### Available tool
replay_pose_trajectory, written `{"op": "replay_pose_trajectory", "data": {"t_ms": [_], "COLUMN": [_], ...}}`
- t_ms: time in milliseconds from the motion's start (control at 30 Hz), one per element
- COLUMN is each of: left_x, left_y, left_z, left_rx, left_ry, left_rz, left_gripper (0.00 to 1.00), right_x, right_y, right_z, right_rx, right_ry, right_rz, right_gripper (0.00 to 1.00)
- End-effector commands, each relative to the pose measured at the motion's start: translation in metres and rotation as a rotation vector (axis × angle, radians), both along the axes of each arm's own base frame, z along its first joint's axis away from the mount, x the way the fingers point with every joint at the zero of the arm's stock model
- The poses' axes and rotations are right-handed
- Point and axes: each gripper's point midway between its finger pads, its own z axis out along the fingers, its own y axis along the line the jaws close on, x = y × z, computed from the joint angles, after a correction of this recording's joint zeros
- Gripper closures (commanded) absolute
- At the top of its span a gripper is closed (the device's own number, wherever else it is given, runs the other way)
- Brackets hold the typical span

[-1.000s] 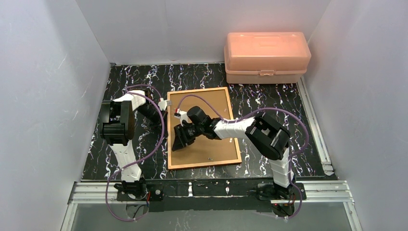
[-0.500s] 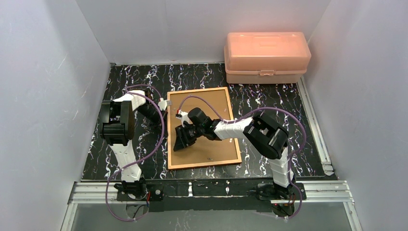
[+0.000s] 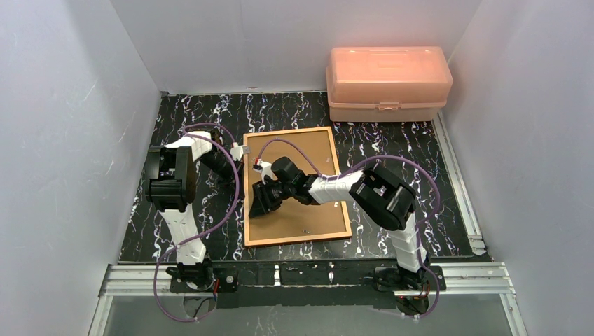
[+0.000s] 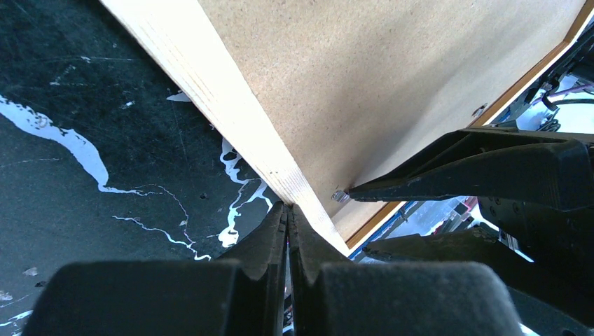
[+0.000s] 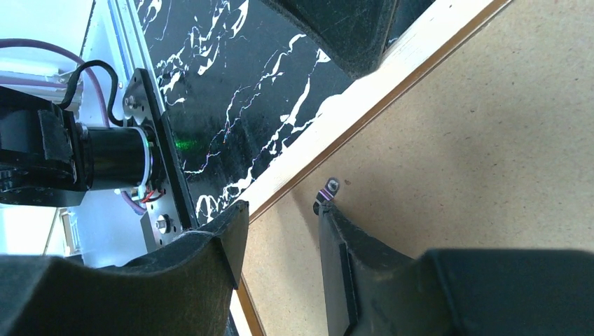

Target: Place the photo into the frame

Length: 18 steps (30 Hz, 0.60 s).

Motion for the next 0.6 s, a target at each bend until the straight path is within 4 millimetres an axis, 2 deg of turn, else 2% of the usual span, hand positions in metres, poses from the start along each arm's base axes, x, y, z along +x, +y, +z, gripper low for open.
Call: {"op": "replay_pose_trajectory", "data": {"t_ms": [0, 567], "left_x": [0.0062, 0.0065], "left_y": [-0.0057, -0.0064], "left_z": [0.0112, 0.0155], "left_rx": [-0.031, -0.034], "left_ry": [-0.063, -0.066], "left_rz": [-0.007, -0.008], "left_gripper": [1.00, 1.00], "right_x": [0.0013, 0.0002], "right_y": [0.0058, 0.0138], "right_z": [-0.0075, -0.0147], "right_rx": [-0.010, -0.008], "right_ry": [-0.013, -0.029], "right_rz": [-0.005, -0.025], "right_gripper": [0.50, 0.52]}}
